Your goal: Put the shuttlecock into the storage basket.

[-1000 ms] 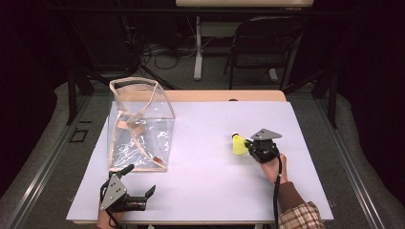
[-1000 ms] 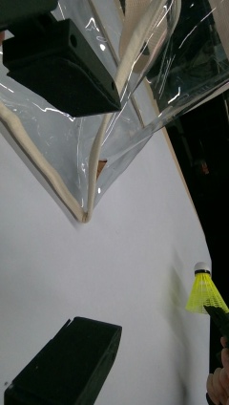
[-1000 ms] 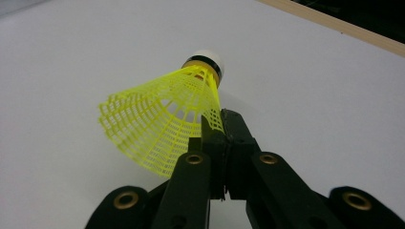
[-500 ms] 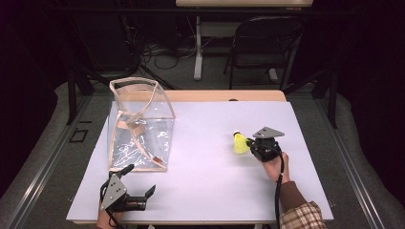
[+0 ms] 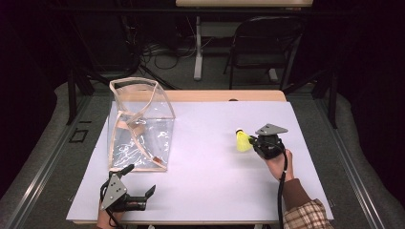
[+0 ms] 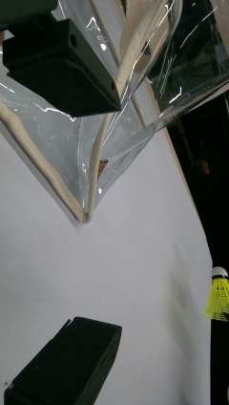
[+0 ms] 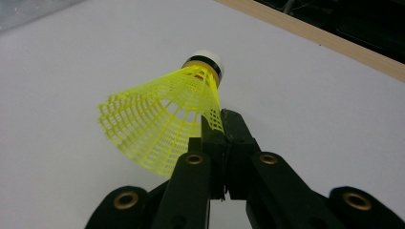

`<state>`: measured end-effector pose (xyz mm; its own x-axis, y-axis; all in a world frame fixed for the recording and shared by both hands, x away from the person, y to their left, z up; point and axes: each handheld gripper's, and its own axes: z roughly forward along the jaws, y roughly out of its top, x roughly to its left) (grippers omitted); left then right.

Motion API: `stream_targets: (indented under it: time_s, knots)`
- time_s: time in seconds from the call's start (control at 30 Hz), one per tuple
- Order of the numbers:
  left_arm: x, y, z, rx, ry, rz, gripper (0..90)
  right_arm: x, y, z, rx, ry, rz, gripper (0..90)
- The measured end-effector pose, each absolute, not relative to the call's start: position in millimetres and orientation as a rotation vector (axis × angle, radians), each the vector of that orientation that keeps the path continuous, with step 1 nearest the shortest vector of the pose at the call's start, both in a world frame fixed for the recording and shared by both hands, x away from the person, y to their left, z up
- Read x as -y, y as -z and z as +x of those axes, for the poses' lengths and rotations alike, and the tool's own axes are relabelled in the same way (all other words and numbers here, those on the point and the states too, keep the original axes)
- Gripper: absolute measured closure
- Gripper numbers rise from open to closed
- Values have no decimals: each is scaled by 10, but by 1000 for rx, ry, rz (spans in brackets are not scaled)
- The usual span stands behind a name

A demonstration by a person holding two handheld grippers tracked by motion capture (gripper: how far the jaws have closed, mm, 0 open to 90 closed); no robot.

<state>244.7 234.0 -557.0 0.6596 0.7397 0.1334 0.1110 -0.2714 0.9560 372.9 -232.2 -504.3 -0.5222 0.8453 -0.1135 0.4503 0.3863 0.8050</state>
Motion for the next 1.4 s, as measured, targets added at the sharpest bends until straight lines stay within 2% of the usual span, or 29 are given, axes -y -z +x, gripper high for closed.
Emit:
stream_targets:
  time_s: [0.77,1.4]
  knots:
    - [-2339,5570,2450,-690,-705,1765,0,2360,4760,3728,-2122,-997,1081,893]
    - [-2343,5566,2448,-683,-709,1769,0,2347,4653,3779,-2114,-1012,1075,893]
